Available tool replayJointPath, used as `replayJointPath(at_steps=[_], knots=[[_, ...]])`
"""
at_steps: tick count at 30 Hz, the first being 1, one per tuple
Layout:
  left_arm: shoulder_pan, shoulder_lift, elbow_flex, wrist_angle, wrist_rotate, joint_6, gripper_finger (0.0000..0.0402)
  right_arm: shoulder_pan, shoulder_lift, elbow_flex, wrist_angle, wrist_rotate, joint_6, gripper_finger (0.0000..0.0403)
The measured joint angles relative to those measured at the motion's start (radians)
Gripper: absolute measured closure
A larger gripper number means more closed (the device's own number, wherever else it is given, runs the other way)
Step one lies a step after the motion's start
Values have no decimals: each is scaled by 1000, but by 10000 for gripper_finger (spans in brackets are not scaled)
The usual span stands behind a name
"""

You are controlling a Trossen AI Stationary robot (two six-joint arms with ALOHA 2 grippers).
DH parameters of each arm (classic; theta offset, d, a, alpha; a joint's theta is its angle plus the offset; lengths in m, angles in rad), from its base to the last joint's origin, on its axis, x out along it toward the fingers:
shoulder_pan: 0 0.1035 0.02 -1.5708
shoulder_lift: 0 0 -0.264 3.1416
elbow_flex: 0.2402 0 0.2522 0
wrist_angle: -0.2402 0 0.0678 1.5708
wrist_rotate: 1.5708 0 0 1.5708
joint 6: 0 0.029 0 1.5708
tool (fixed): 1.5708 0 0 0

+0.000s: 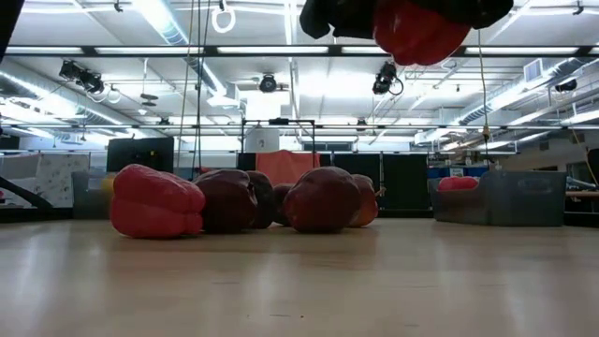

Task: Sort produce into baskets
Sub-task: Put the red bell pepper into the right black transparent bin

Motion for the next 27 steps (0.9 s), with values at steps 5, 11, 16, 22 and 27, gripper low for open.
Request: replayJointPath(at_steps=[5,11,16,22,27], knots=[[0,0,0,22,3,25,85,20,-1,1,0,13,0,213],[0,0,0,24,5,25,84,42,-1,1,-7,35,-2,213],[2,0,1,31,-6,24,84,56,-1,1,-9,127,24,217],[1,0,1,30,1,23,84,62,-1,1,-7,125,24,235],[1,0,1,35,7,23,82,61,-1,0,-2,91,19,258]])
